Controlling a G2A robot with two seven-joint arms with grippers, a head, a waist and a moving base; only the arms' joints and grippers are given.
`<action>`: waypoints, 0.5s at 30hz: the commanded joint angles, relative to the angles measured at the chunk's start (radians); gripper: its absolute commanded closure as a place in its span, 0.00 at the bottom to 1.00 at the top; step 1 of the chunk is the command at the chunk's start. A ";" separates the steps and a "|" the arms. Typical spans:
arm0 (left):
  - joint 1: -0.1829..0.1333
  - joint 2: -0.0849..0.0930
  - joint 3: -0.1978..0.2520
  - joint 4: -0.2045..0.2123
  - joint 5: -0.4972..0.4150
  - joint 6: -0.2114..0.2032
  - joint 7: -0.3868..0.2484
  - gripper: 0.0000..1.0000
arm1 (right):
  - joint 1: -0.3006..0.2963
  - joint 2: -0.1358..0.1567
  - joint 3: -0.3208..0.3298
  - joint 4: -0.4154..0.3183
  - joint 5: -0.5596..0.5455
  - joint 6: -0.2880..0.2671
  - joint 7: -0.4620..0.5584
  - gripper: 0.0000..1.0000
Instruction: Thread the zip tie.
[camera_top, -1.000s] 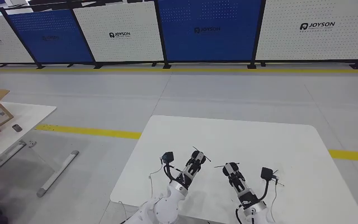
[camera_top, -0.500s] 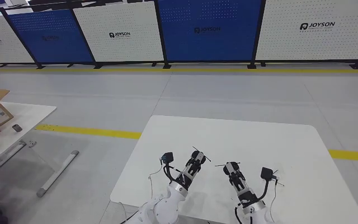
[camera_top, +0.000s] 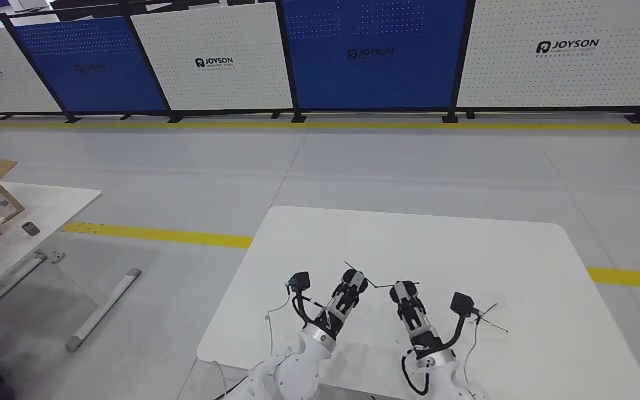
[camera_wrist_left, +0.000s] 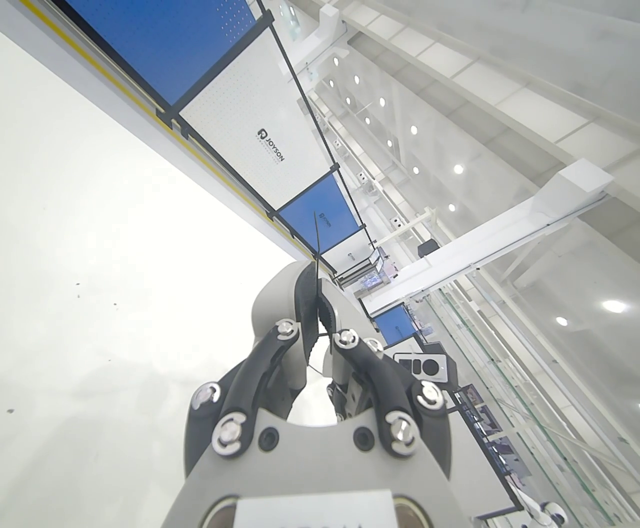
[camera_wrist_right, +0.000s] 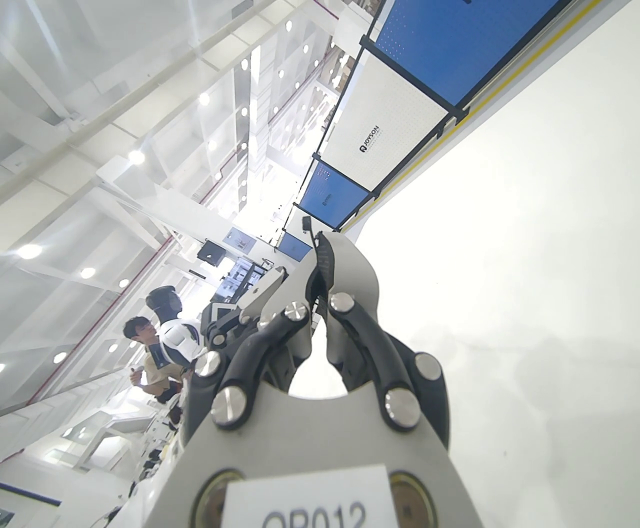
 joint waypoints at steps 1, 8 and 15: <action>0.000 0.000 0.000 0.000 0.000 0.000 0.000 1.00 | -0.001 0.000 0.001 0.000 -0.001 -0.001 0.001 1.00; 0.000 0.000 0.000 0.000 0.000 0.000 0.000 1.00 | -0.001 0.000 0.001 0.000 -0.001 -0.001 0.001 1.00; -0.003 -0.003 -0.007 -0.003 -0.019 0.013 -0.006 1.00 | -0.001 0.000 0.001 0.000 -0.001 -0.001 0.001 1.00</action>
